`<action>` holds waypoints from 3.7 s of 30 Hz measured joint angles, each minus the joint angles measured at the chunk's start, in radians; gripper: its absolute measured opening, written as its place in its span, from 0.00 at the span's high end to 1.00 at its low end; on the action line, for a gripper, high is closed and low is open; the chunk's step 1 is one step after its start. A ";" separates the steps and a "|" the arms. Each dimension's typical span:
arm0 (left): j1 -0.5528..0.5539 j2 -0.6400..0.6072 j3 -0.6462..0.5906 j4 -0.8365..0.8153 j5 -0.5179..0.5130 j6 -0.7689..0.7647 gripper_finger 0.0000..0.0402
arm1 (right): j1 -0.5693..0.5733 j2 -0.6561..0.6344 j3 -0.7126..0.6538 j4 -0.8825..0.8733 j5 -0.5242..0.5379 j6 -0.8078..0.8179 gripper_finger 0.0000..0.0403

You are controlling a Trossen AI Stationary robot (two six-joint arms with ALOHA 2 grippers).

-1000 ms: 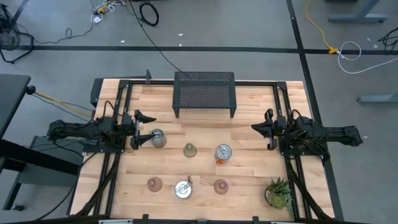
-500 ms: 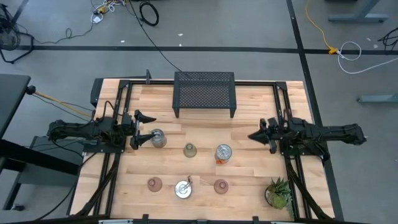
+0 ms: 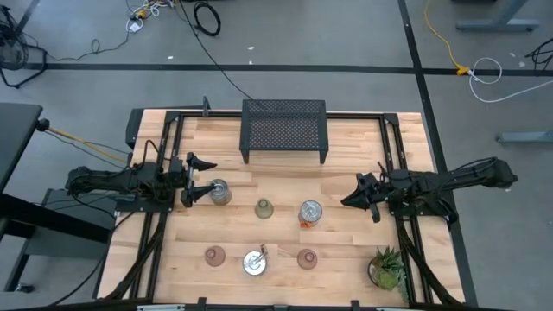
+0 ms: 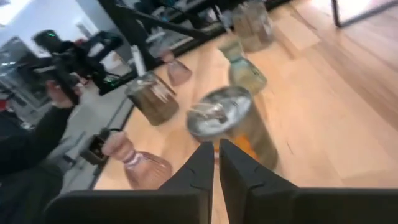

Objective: Pick & Place candle stick holders
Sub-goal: Put the middle right silver scented candle on the shelf

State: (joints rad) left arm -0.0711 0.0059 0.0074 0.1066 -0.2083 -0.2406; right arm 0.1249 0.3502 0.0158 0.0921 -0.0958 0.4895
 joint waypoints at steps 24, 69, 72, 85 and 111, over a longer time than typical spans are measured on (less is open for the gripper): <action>0.000 0.000 0.000 0.001 0.000 -0.063 0.01 | 0.218 0.327 0.000 0.224 0.196 0.052 0.13; 0.000 0.000 0.000 0.001 0.000 -0.063 0.01 | 0.283 0.617 0.001 0.567 0.298 -0.001 0.05; 0.000 0.000 0.000 0.001 0.000 -0.063 0.01 | 0.283 0.617 0.001 0.567 0.298 -0.012 0.01; 0.000 0.000 0.000 0.001 0.000 -0.063 0.01 | 0.283 0.633 0.001 0.580 0.444 -0.031 0.01; 0.000 0.000 0.000 0.000 0.000 -0.062 0.01 | 0.323 1.165 0.146 0.877 0.552 -0.325 0.01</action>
State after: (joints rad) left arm -0.0715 0.0063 0.0078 0.1070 -0.2081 -0.3023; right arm 0.4482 1.5154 0.1619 0.9692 0.4562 0.1643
